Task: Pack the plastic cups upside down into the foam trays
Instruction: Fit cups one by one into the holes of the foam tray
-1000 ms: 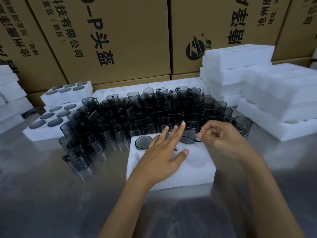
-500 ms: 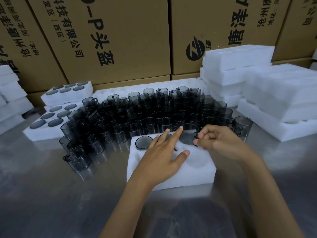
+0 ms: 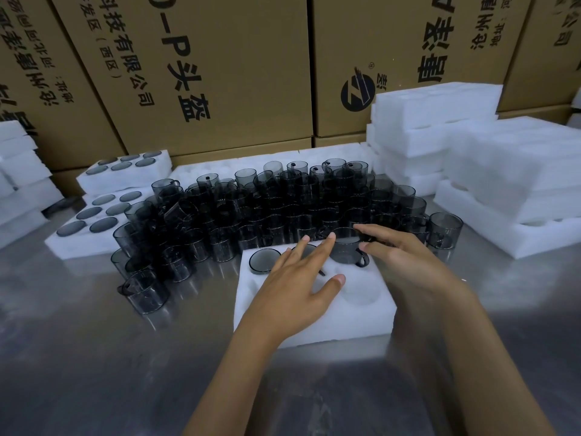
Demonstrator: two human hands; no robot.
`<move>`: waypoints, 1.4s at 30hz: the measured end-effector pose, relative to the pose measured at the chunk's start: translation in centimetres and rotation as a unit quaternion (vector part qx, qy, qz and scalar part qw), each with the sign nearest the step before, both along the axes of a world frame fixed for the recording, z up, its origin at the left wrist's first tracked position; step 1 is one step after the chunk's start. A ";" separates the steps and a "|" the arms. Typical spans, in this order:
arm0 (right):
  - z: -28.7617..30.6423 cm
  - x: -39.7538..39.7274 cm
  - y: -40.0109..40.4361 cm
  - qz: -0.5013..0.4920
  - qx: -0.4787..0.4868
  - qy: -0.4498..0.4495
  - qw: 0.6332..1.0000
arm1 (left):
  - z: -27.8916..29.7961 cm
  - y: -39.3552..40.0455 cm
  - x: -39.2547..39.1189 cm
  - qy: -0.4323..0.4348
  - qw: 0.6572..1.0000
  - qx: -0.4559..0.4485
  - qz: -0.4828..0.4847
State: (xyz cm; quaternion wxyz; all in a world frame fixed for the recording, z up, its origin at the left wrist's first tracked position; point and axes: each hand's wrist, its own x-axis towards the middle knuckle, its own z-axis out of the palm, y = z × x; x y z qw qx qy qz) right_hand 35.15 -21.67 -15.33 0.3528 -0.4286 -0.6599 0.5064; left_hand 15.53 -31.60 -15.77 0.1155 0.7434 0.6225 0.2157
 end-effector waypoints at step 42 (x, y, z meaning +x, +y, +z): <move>-3.2 0.2 1.2 -0.255 0.146 -0.208 0.933 | -0.1 -0.6 0.5 0.064 0.998 -0.001 0.021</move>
